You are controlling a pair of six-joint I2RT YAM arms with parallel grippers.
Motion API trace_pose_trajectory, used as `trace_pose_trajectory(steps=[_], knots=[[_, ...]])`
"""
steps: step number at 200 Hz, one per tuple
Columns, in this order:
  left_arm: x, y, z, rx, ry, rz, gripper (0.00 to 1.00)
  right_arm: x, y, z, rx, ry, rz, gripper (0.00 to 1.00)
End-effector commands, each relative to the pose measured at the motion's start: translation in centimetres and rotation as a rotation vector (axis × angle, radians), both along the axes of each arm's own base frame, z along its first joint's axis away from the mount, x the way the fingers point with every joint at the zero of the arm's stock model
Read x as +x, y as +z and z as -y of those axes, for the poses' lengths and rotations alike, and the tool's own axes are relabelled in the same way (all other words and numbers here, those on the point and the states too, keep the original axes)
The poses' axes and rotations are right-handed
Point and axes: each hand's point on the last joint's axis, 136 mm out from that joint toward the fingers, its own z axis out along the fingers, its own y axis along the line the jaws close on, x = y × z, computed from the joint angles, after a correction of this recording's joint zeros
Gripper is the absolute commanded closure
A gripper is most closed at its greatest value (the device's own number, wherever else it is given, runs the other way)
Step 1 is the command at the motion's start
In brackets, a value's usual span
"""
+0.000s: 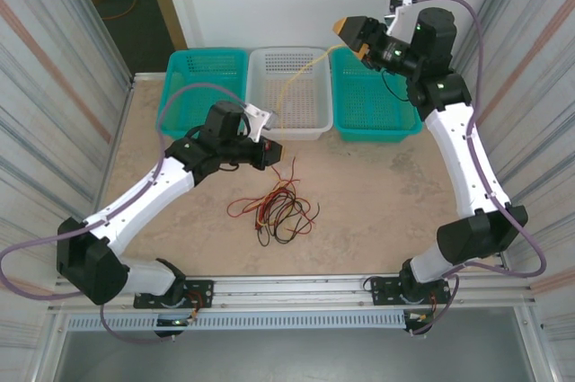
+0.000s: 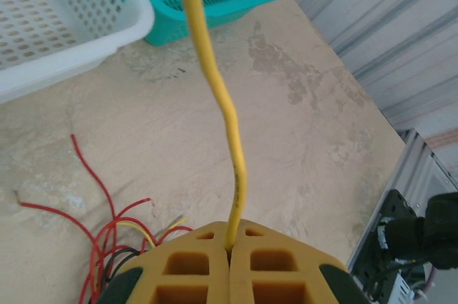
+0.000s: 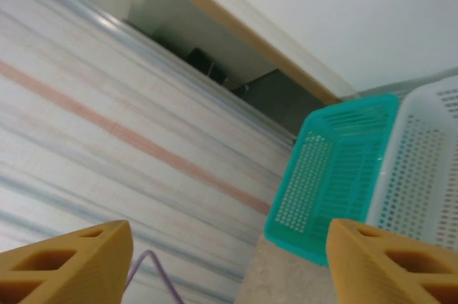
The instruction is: Untangle the cables
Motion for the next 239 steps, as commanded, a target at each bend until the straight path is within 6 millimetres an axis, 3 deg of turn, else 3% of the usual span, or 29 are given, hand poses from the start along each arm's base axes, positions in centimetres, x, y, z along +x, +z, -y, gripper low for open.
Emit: trace_pose_trajectory(steps=[1,46,78,102,161,202,239], knots=[[1.4,1.8,-2.4,0.016,0.104,0.049,1.0,-1.0,0.2,2.6,-0.059,-0.113,0.02,0.27],[7.8,4.6,-9.7,-0.035,0.402,0.042,1.0,-1.8,-4.4,6.5,-0.17,-0.278,-0.082,0.23],[12.4,5.7,-14.5,-0.043,0.56,0.019,1.0,-3.3,-8.0,7.4,-0.229,-0.32,-0.133,0.2],[16.0,5.1,-17.1,-0.03,0.652,-0.02,1.0,-4.9,-10.7,7.1,-0.237,-0.289,-0.175,0.21],[24.5,2.6,-19.7,-0.083,0.753,-0.112,1.0,-8.6,-16.3,2.2,-0.301,-0.125,-0.235,0.28],[27.2,-0.3,-20.5,-0.142,0.816,-0.194,1.0,-9.5,-18.2,-0.3,-0.367,-0.061,-0.242,0.3],[28.6,-3.9,-21.3,-0.136,0.861,-0.27,1.0,-9.6,-18.8,-1.0,-0.389,-0.034,-0.244,0.3]])
